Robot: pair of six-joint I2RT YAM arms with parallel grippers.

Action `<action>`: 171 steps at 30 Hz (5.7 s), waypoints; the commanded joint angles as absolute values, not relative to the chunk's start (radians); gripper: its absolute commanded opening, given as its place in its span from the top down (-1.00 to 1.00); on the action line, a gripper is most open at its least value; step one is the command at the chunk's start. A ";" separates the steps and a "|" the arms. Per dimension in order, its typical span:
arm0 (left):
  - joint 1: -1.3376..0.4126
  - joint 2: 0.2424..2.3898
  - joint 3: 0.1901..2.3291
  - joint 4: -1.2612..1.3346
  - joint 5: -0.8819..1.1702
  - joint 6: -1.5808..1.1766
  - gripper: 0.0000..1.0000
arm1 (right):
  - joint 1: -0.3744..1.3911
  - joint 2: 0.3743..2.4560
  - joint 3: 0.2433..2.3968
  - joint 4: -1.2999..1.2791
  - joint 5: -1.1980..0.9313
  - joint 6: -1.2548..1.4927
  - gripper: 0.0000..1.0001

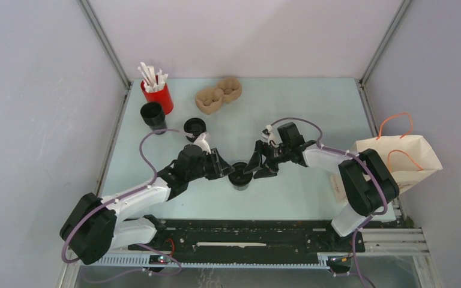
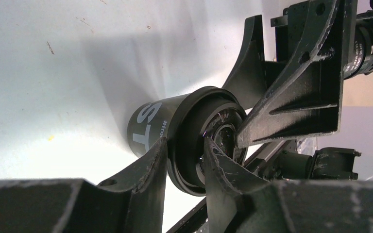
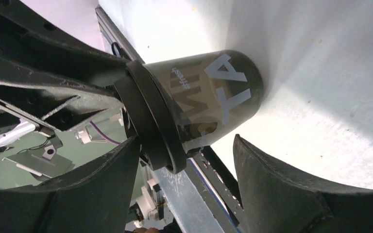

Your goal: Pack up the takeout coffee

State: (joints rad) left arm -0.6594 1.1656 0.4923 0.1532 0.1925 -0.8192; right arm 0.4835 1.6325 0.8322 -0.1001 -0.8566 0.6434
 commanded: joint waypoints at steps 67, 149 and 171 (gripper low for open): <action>-0.726 1.206 0.417 -0.082 0.050 -0.749 0.28 | 0.513 1.737 0.693 0.025 -0.534 0.672 -0.42; -0.641 1.175 0.377 0.112 0.225 -0.874 0.35 | 0.438 1.612 0.612 0.187 -0.778 0.757 0.26; -0.717 1.109 0.428 0.013 0.157 -0.860 0.26 | 0.451 1.497 0.670 0.099 -0.789 0.737 0.07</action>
